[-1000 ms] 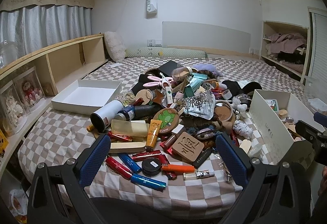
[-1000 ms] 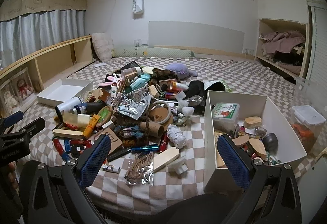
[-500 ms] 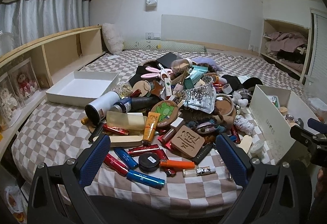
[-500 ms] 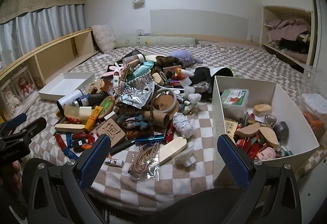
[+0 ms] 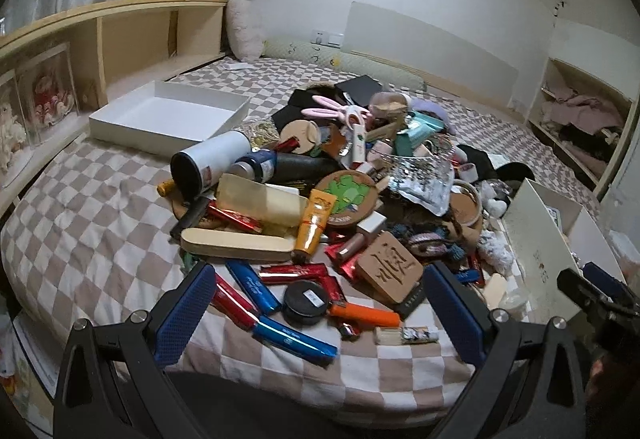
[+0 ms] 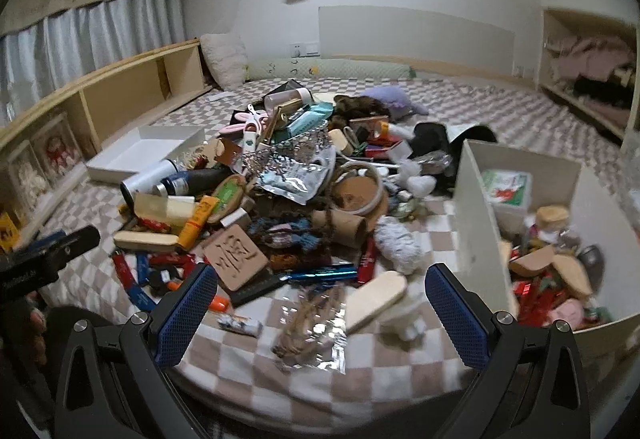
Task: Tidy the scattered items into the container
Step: 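Lower the left tool toward the black round jar while the right tool reaches the carved wooden tile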
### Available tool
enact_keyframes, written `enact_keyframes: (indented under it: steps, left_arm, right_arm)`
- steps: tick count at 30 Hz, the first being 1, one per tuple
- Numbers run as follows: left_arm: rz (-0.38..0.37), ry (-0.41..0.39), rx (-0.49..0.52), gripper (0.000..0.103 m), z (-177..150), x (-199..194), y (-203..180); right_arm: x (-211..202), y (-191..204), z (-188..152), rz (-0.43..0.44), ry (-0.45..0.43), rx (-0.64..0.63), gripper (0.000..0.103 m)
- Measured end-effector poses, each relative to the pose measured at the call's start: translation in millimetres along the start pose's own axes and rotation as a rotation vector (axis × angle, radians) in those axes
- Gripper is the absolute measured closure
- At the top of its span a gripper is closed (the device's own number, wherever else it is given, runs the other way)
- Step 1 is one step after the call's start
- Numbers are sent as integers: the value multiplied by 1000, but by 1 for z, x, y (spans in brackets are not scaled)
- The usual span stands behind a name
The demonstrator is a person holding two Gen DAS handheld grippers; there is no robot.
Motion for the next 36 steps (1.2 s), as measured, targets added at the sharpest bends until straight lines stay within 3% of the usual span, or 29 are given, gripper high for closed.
enact_keyframes:
  steps: [6,9,15,23,30,36]
  left_arm:
    - [4,-29,10,0,14,3,18]
    - [-18,-27,10,0,25,8,24]
    - [-1,-7,7,0,51,29,34]
    - [105,89,-68,0,80,89,66]
    - [119,139,-139,0,81,125,77]
    - [92,172,-121,0,62,144,64]
  right_arm:
    - [14,5,16,114,-38,60,0]
    - [20,10,24,108,-53,52,0]
    - [47,17,31,71,42,12,0]
    - [59,6,44,116,36,60,0]
    - [84,-6,45,115,61,56,0]
    - [113,8,34,161,121,-6,0]
Point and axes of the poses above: each gripper's, at about its wrist camera, not at the fingertips, and x roughly the way its jaws point, y to its left, z to its top, the point moved 9 cm from there along x, roughly the way its jaws point, and after that the axes turned 14 degrees about y, right-handed, at the moved point
